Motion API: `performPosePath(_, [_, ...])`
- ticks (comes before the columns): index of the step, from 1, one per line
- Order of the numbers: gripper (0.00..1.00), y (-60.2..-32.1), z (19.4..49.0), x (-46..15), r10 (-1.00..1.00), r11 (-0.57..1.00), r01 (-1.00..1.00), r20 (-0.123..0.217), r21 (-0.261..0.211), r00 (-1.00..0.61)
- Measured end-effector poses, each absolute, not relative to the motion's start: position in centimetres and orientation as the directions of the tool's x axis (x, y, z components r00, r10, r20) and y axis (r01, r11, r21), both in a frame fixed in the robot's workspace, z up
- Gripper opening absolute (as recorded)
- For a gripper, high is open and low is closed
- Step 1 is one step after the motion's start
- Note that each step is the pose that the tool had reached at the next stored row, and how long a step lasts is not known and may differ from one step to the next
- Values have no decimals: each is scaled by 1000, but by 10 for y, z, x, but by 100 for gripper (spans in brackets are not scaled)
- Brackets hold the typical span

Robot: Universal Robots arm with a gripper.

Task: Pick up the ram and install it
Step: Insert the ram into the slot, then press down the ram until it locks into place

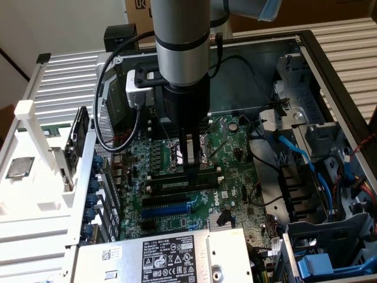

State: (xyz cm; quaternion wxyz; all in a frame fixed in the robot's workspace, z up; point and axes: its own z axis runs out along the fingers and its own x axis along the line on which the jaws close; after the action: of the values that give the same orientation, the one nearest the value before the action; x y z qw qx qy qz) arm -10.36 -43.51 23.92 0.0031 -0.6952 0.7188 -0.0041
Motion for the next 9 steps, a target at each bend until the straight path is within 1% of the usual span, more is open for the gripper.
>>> performPosePath(9, [27,-435,241,-104,-999,33,-999,1,-10,-33])
